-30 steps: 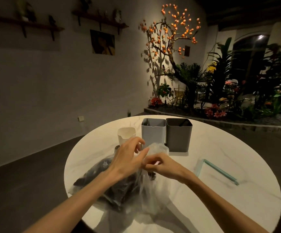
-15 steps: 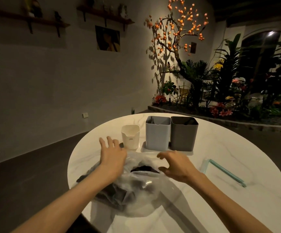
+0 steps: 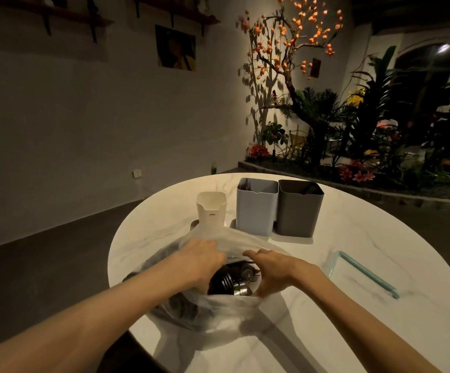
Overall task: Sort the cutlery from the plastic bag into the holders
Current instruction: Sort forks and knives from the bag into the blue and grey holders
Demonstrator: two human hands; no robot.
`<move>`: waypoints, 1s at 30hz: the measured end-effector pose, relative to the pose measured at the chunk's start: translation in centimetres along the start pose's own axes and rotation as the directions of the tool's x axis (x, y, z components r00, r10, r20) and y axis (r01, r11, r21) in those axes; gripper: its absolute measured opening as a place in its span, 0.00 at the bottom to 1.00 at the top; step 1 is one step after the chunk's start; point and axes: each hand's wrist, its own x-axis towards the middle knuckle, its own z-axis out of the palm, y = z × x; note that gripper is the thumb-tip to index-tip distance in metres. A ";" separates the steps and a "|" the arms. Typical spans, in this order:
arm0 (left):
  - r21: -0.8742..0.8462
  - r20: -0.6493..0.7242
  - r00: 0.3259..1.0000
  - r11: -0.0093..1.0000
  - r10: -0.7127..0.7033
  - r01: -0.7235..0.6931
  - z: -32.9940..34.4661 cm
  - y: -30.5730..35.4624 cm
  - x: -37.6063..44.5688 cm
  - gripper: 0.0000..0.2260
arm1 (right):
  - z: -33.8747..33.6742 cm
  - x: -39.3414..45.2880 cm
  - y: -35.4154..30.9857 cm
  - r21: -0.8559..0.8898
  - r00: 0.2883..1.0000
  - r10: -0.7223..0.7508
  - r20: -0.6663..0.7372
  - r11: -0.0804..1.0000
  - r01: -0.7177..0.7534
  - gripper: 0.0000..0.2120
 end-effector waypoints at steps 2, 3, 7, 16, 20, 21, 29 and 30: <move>0.037 0.056 0.997 0.998 -0.045 0.043 -0.3 -0.2 -0.3 0.36 | 0.0 0.4 -0.1 -0.029 0.998 0.050 0.043 0.998 -0.048 0.50; 0.034 0.061 0.997 0.998 -0.053 0.051 -0.3 -0.3 -0.3 0.39 | 0.0 0.5 -0.3 -0.034 0.997 0.060 0.049 0.998 -0.058 0.50; -0.015 0.044 0.995 0.996 -0.089 0.090 0.7 -1.6 -0.2 0.49 | -0.5 0.6 -1.5 0.026 0.998 -0.050 -0.045 0.998 0.051 0.29; -0.102 0.064 0.994 0.990 -0.089 0.095 1.9 -2.4 0.3 0.57 | 1.2 2.8 -7.7 0.261 0.992 0.044 -0.119 0.965 -0.011 0.34; -0.161 0.066 0.995 0.984 -0.072 0.081 1.8 -3.2 0.7 0.58 | 0.6 3.2 -8.1 0.261 0.993 0.097 -0.062 0.962 -0.078 0.28; -0.180 0.068 0.996 0.981 -0.064 0.075 1.9 -3.4 0.7 0.58 | 0.6 3.1 -8.1 0.214 0.993 0.107 -0.048 0.972 -0.094 0.27; -0.347 -0.038 0.999 0.938 -0.008 -0.006 3.0 -4.9 1.6 0.53 | -0.9 2.3 -7.2 -0.082 0.997 0.066 -0.042 0.994 -0.070 0.15; -0.365 -0.080 0.997 0.930 0.003 -0.032 3.0 -5.0 1.7 0.51 | -1.5 2.1 -6.9 -0.112 0.998 0.053 -0.024 0.992 -0.055 0.14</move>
